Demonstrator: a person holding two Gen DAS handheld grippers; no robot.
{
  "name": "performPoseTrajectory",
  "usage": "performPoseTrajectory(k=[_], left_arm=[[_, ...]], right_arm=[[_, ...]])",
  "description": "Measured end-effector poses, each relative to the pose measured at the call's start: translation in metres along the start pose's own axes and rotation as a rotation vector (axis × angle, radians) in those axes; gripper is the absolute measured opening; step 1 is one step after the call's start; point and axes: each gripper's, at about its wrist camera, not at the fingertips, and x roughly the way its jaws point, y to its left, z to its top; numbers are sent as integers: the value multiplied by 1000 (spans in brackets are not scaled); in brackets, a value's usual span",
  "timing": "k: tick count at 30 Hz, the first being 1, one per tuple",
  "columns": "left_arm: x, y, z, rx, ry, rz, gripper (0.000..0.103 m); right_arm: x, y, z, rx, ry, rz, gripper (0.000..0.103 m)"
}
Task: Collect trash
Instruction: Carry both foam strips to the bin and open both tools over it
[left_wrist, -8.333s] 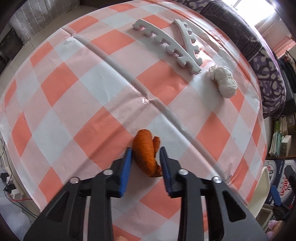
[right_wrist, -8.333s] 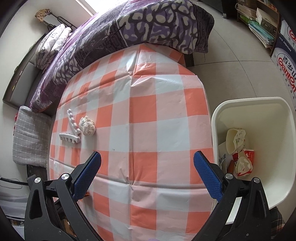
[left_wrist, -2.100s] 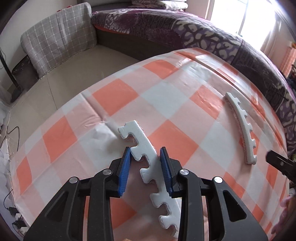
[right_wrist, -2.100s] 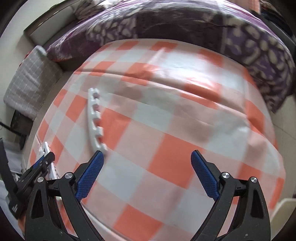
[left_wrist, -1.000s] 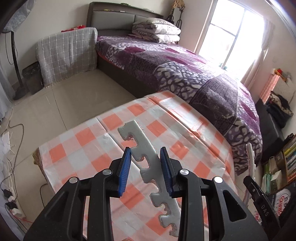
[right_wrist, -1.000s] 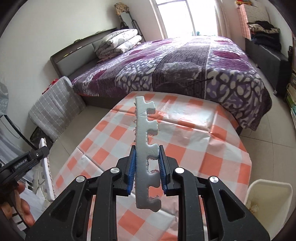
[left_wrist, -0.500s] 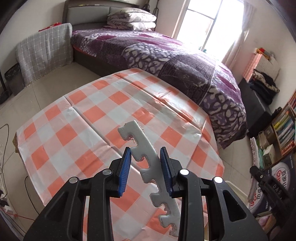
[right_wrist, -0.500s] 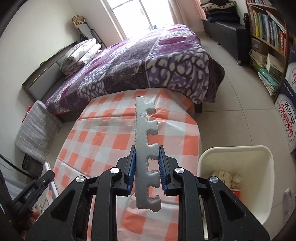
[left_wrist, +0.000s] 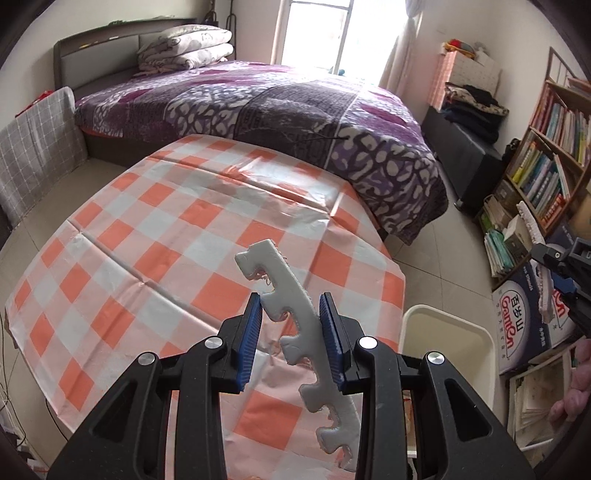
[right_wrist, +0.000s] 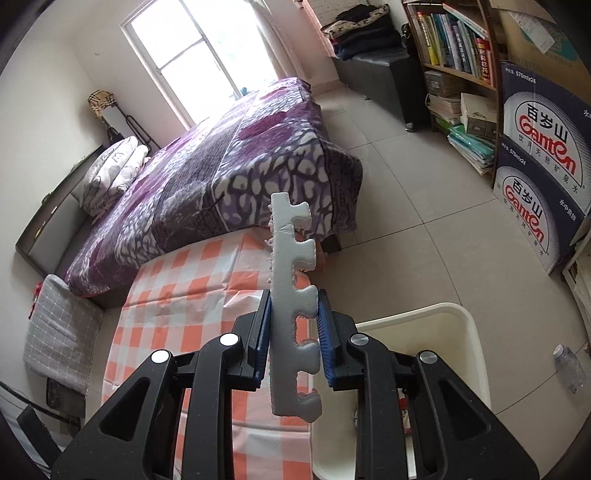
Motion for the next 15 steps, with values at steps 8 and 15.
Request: performPoseTrajectory(k=[8, 15], left_arm=[[7, -52, -13, 94, 25, -97, 33], [17, -101, -24, 184, 45, -174, 33]], right_arm=[[-15, -37, 9, 52, -42, -69, 55], [-27, -77, 17, 109, -78, -140, 69]])
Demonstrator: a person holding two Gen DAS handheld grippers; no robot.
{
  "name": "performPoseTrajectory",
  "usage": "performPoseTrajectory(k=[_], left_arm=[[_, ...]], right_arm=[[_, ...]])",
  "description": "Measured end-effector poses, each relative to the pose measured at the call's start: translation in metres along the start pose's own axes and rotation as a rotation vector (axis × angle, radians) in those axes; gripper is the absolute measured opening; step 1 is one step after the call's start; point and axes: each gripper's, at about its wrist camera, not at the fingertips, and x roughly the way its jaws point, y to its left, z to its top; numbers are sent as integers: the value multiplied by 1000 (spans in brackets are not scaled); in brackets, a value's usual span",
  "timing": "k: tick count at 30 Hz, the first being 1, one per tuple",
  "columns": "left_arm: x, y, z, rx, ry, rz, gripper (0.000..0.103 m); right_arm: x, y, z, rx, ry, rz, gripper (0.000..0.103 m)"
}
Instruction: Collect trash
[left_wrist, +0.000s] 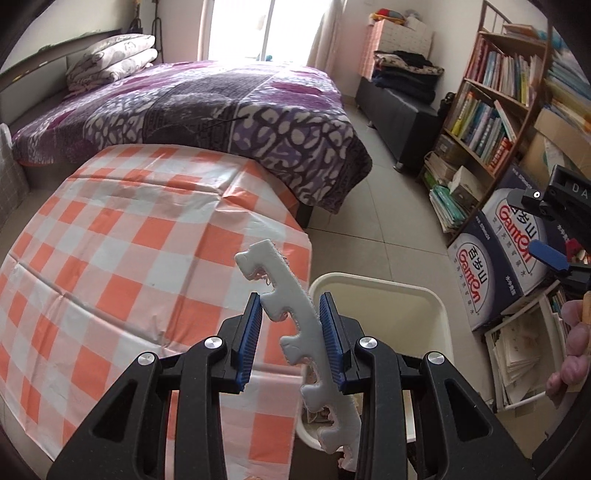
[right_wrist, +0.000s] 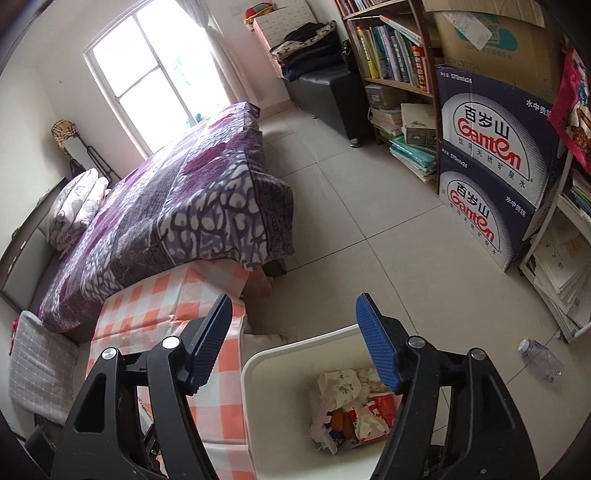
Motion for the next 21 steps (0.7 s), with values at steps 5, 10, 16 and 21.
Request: performPoseTrajectory(k=[5, 10, 16, 21], left_arm=[[16, -31, -2, 46, 26, -56, 33], [28, -57, -5, 102, 46, -128, 36], [32, -66, -8, 120, 54, -162, 69], [21, -44, -11, 74, 40, -74, 80]], right_arm=[[-2, -30, 13, 59, -16, -34, 73], [-4, -45, 18, 77, -29, -54, 80], [-12, -51, 20, 78, -66, -81, 90], [-13, -33, 10, -17, -49, -88, 94]])
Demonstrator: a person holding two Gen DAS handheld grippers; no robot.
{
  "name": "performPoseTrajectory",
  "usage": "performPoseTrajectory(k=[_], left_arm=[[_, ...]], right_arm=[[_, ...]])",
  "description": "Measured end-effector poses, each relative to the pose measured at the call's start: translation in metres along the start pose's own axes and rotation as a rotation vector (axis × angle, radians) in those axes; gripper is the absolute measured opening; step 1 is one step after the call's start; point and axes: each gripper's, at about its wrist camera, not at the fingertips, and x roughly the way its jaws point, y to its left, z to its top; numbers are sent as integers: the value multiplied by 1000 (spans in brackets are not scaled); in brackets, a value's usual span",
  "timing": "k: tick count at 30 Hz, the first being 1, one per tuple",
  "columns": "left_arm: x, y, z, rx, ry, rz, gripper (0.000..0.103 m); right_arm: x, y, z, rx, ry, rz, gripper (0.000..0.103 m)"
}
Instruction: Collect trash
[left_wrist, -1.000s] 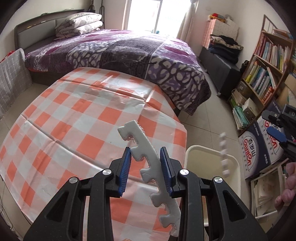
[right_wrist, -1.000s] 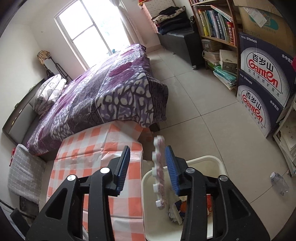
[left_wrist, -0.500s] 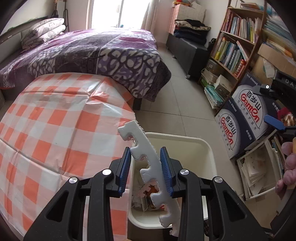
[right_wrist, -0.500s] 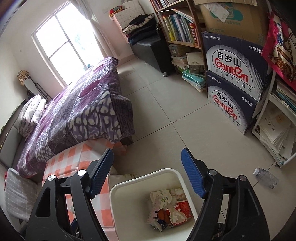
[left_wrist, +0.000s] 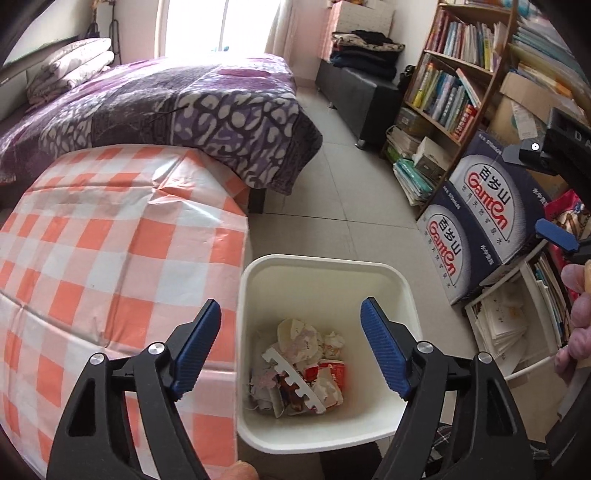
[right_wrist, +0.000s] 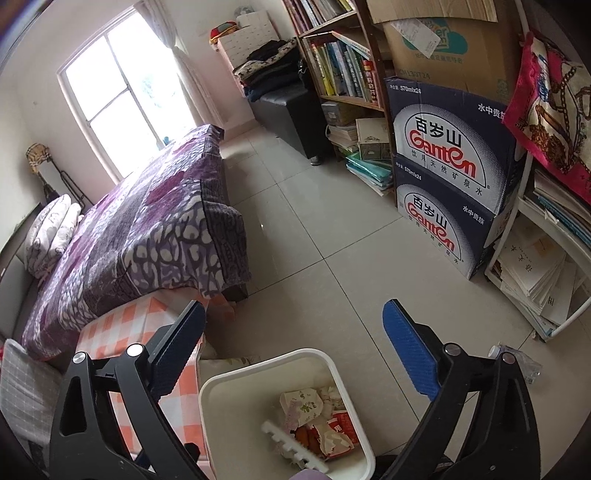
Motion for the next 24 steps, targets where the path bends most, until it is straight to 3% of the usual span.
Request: performPoseTrajectory(k=[11, 15, 24], left_arm=[[-42, 53, -14, -21, -130, 270, 92], [-49, 70, -15, -50, -129, 284, 92], [-59, 78, -13, -58, -159, 316, 92]], right_arm=[[-13, 62, -66, -318, -10, -49, 96], [-13, 67, -81, -345, -25, -72, 96], [-3, 72, -96, -350, 15, -35, 96]])
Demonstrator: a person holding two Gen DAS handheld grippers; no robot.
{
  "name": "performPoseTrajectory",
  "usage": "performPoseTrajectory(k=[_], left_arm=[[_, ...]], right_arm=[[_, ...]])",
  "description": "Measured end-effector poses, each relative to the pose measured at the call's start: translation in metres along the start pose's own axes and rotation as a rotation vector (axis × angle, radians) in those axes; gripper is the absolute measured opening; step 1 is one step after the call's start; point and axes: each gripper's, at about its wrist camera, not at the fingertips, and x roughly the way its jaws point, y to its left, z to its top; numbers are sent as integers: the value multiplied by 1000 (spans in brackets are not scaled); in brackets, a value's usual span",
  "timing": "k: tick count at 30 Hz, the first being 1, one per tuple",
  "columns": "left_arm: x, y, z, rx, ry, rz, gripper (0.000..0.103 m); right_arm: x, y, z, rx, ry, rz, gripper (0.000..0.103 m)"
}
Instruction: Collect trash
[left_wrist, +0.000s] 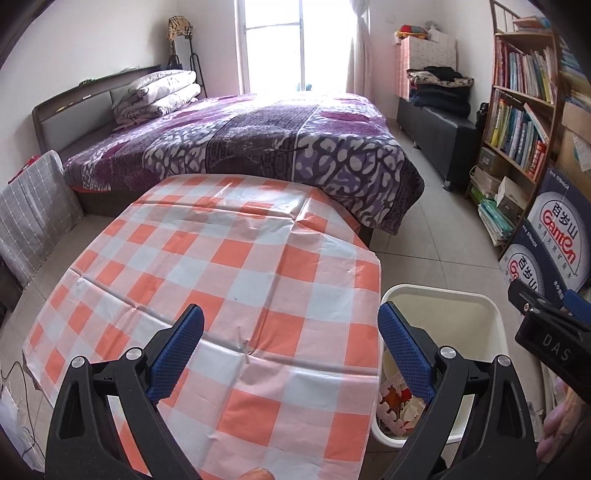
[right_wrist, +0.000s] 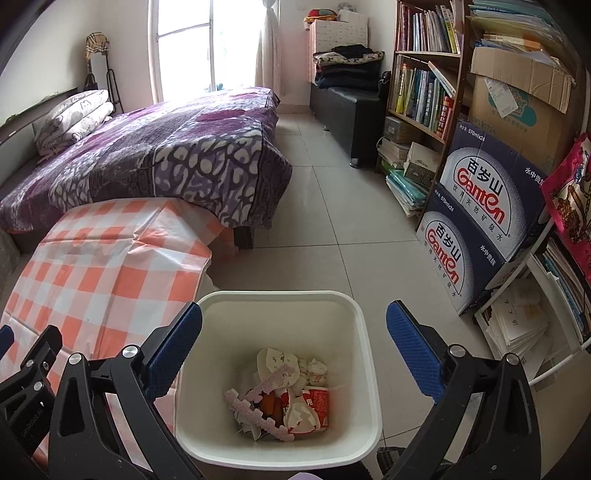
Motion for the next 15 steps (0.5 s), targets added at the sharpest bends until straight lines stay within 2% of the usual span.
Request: performPoseTrajectory(k=[4, 15], left_arm=[[1, 4, 2, -28, 12, -17, 92], [3, 12, 6, -64, 17, -10, 92]], right_arm=[[2, -2, -1, 26, 24, 61, 96], [2, 11, -3, -5, 6, 91, 96]])
